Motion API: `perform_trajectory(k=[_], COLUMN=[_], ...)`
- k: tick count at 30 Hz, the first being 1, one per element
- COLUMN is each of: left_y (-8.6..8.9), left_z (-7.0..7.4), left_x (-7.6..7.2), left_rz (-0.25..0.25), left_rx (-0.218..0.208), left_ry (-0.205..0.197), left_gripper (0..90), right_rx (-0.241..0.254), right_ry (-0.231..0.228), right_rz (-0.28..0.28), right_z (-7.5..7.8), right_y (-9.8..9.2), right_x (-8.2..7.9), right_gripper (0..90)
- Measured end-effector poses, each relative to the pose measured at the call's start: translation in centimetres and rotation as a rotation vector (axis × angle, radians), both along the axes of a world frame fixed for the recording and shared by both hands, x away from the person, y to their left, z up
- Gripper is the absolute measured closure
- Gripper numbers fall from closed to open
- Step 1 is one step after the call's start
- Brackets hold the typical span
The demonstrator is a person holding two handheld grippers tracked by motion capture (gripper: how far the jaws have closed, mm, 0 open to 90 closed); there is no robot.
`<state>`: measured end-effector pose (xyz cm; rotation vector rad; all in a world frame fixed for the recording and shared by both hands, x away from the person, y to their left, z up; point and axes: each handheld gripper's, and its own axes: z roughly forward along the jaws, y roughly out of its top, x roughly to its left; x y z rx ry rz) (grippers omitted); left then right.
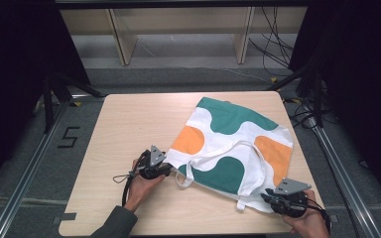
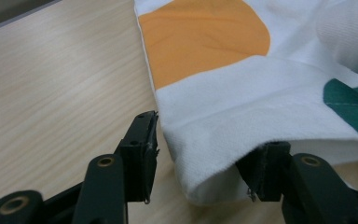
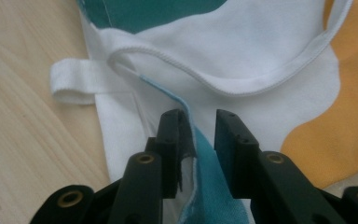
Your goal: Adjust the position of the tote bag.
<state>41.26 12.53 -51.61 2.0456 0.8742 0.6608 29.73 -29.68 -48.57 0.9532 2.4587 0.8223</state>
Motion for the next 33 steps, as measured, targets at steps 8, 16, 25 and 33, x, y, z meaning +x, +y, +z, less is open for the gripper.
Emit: perform_trajectory(k=[8, 16, 25, 33], left_y=[0.2, 1.7, 2.9, 2.8], left_z=[0.7, 1.9, 2.6, 2.8], left_x=[0.2, -3.2, -7.4, -8.6], left_rz=[-0.005, -0.108, -0.135, -0.141], left_rx=[0.047, 0.127, 0.135, 0.147], left_ry=[-0.040, -0.040, -0.001, -0.001], left_gripper=[74.4, 79.0, 77.4, 76.8], right_rx=[-0.067, -0.127, -0.151, -0.166], right_ry=[0.029, -0.019, -0.034, -0.079], right_rz=[-0.004, 0.064, 0.038, 0.050], right_z=[-0.9, -0.6, -1.1, -0.9], right_y=[0.8, 0.9, 0.6, 0.3], right_x=[-0.1, 0.0, 1.0, 1.1], right_gripper=[64.1, 85.8, 74.0, 85.3])
